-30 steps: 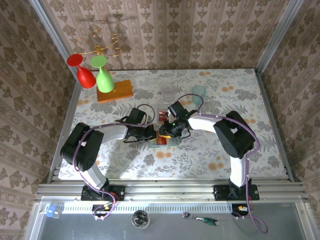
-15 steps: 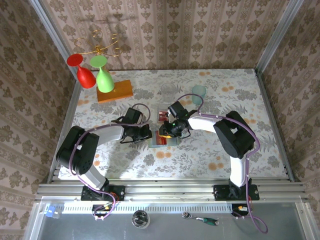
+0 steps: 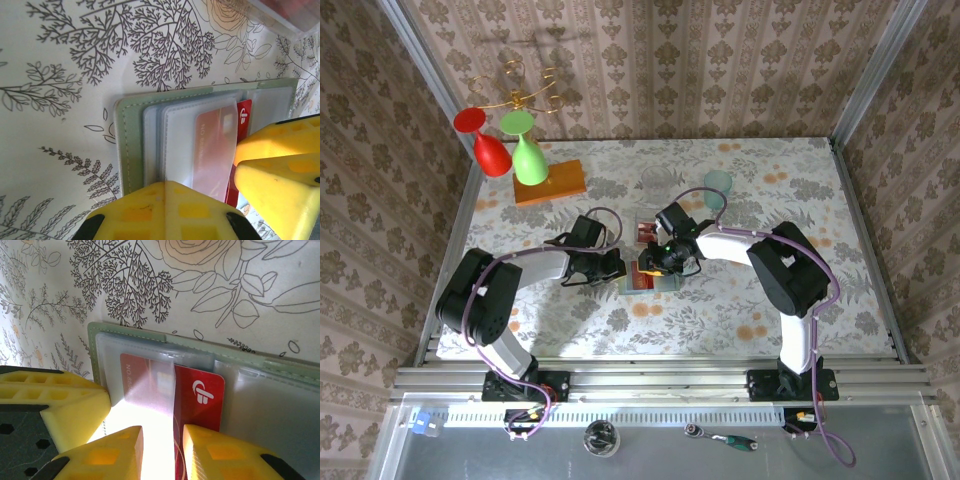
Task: Take the credit cards out of the card holder
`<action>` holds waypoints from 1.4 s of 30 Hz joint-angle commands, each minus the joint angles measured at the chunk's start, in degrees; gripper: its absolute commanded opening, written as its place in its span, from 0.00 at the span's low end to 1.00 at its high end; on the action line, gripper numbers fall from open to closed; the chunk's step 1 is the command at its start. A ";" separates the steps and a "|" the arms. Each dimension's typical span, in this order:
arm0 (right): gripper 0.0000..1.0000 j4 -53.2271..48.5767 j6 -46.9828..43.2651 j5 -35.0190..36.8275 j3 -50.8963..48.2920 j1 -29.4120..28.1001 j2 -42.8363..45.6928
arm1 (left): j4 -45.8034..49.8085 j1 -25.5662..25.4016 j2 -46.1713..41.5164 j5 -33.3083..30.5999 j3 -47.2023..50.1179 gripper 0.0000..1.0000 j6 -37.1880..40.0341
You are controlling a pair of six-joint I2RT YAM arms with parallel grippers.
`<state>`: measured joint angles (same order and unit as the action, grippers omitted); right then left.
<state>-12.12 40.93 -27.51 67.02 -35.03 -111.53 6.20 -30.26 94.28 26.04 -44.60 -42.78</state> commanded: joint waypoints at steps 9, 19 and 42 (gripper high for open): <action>0.30 -2.24 -0.74 0.56 -0.14 0.56 3.47 | 5.34 0.20 -3.05 -0.82 -2.63 0.02 2.55; 0.30 -4.65 -1.45 2.92 -0.80 1.54 4.35 | 5.38 -1.14 -1.49 0.58 -4.45 0.02 2.72; 0.30 -4.68 -1.68 1.50 -0.85 1.67 0.65 | 3.65 -1.99 3.79 0.59 -3.30 0.00 2.60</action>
<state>-16.82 39.22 -24.73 67.00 -33.63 -109.27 8.60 -31.90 96.62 27.05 -48.10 -41.47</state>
